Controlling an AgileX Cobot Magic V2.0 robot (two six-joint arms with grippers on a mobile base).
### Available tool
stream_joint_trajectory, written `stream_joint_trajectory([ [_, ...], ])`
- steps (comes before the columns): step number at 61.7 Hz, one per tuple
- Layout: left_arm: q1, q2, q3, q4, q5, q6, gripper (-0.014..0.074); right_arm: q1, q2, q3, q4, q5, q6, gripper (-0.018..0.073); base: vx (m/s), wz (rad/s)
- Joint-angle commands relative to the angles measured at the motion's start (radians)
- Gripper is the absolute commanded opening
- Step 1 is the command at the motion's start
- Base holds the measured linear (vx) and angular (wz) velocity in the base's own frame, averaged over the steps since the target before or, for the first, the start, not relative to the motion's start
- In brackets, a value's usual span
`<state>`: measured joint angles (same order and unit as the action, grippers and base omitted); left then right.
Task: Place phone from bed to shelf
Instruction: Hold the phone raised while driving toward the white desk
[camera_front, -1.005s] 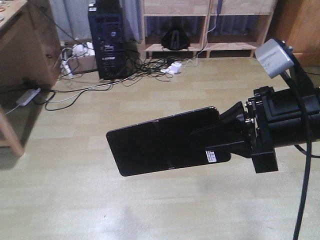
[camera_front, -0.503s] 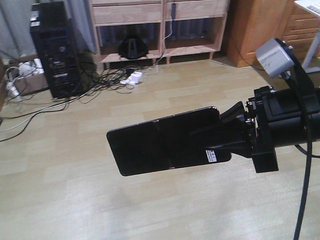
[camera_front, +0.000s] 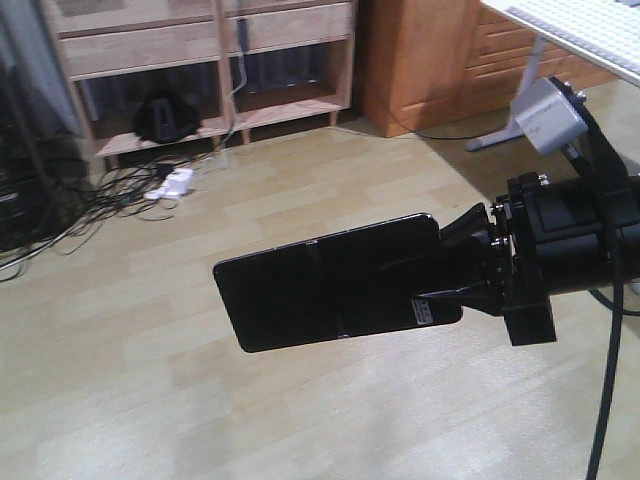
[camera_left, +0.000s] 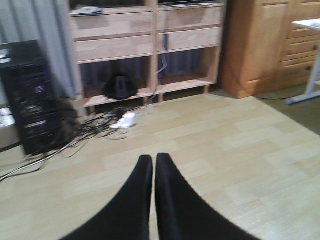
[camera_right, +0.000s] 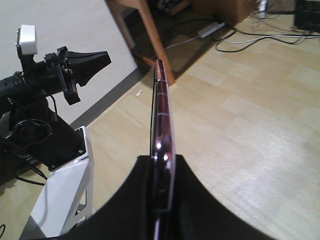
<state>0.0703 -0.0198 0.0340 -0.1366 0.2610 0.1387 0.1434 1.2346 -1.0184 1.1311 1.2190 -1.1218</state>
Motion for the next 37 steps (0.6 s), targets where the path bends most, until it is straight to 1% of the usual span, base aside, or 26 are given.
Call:
stream_joint_trajectory([
  [1, -0.005, -0.005, 0.003, -0.009, -0.072, -0.004, 0.0001, 0.000, -0.028, -0.027, 0.087, 0.062, -0.003, -0.0001, 0.22, -0.43],
  [15, -0.005, -0.005, 0.003, -0.009, -0.072, -0.004, 0.0001, 0.000, -0.028, -0.027, 0.087, 0.062, -0.003, -0.0001, 0.19, -0.50],
  [37, -0.005, -0.005, 0.003, -0.009, -0.072, -0.004, 0.0001, 0.000, -0.028, -0.027, 0.087, 0.062, -0.003, -0.0001, 0.15, -0.58],
])
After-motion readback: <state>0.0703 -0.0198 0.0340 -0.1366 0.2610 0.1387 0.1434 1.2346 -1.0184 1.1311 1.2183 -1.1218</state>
